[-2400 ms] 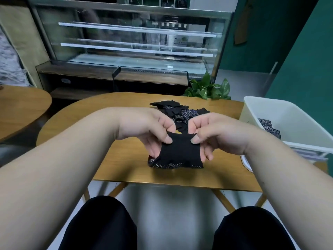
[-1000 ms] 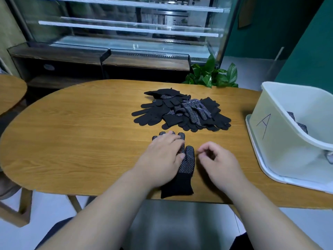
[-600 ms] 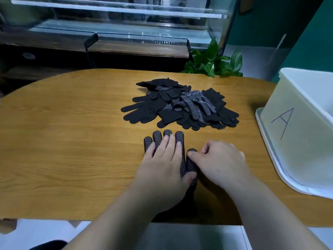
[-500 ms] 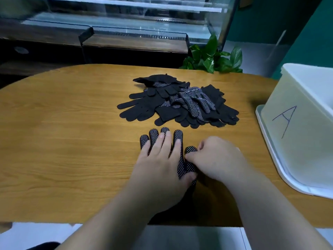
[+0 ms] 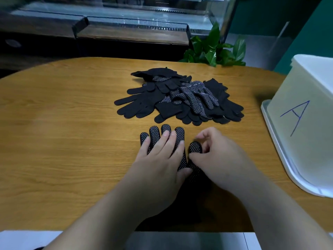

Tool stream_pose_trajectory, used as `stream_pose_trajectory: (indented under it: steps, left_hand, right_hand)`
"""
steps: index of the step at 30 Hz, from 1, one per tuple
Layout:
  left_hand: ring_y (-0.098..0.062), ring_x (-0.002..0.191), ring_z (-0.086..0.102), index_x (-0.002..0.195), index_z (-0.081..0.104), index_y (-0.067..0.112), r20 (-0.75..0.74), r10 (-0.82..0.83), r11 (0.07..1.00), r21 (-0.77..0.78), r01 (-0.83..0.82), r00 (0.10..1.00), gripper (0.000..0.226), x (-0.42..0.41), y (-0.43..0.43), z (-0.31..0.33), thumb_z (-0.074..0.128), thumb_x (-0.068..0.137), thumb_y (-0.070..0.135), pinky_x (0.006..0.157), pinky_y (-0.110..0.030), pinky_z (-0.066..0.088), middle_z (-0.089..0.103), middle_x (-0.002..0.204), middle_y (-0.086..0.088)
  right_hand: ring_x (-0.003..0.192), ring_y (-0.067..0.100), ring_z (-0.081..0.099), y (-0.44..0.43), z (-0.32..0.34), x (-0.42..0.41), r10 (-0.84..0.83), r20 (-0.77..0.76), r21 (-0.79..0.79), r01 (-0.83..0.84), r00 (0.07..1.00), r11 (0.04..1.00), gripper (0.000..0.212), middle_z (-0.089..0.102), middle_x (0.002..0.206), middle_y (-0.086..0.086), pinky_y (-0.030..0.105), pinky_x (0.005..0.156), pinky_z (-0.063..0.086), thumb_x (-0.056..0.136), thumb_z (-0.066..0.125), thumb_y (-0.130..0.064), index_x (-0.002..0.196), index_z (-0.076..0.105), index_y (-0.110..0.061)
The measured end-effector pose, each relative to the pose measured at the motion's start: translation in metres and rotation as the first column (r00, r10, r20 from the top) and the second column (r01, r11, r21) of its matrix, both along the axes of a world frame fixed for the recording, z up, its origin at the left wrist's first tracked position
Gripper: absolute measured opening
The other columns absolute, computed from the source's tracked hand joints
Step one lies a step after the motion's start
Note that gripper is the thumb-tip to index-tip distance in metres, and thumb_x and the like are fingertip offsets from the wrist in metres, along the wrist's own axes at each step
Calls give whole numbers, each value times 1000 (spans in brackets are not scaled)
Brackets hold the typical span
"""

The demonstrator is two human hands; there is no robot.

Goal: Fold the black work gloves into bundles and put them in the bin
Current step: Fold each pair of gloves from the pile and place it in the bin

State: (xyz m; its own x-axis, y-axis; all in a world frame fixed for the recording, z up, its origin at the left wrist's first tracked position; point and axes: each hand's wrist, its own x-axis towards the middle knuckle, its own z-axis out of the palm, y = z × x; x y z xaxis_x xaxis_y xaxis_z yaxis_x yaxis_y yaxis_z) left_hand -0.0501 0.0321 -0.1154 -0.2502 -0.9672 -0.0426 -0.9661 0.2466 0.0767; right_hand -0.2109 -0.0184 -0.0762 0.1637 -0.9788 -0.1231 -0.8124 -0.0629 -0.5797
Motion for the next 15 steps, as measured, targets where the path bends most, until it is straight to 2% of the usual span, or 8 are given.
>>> stream_pose_trajectory:
  steps: [1,3,4,6,9,15]
  left_hand:
    - [-24,152,11,155,26,17,4,-5,1000,0,5,1000,80,0,0,-1,1,95,62,119,-54,16,20,164,-8]
    - [-21,153,-2,158,11,19,-5,-8,1000,-25,8,1000,86,-2,-1,-3,-5,87,66,122,-51,5,4,166,-5]
    - [-20,153,-8,158,3,19,-9,4,1000,-24,-4,1000,89,-3,0,-1,-9,84,67,122,-49,0,-5,166,-3]
    - [-19,152,-12,158,-1,19,-16,32,999,-36,-32,999,92,-5,1,3,-11,81,67,122,-48,-3,-9,166,-3]
    - [-20,151,-18,157,-9,18,8,45,999,-23,-45,999,94,-5,2,3,-17,77,66,122,-47,-6,-17,165,-4]
    - [-19,151,-19,158,-3,22,-66,74,997,-14,-75,995,89,0,4,6,-15,80,62,123,-49,-6,-13,166,-4]
  right_hand:
    - [67,4,60,0,0,-1,-6,18,1,6,1000,1000,19,64,71,-11,33,66,54,84,69,-34,98,56,-35]
    - [62,8,60,2,0,-3,-24,41,-8,24,999,1000,10,66,68,-11,35,65,56,83,71,-33,86,61,-31]
    - [61,7,60,4,0,-4,-26,40,-14,26,999,1000,10,66,66,-13,32,61,55,82,71,-34,82,61,-30]
    - [56,4,56,7,1,-5,-9,13,-17,9,1000,1000,15,63,61,-15,27,55,49,82,70,-37,76,61,-27]
    - [51,4,51,12,0,-5,27,-60,-9,-27,998,1000,19,62,61,-12,28,54,47,83,70,-36,73,60,-24]
    - [63,6,59,14,1,-7,-3,22,-51,5,1000,999,12,65,69,-15,34,67,55,84,71,-33,81,60,-29]
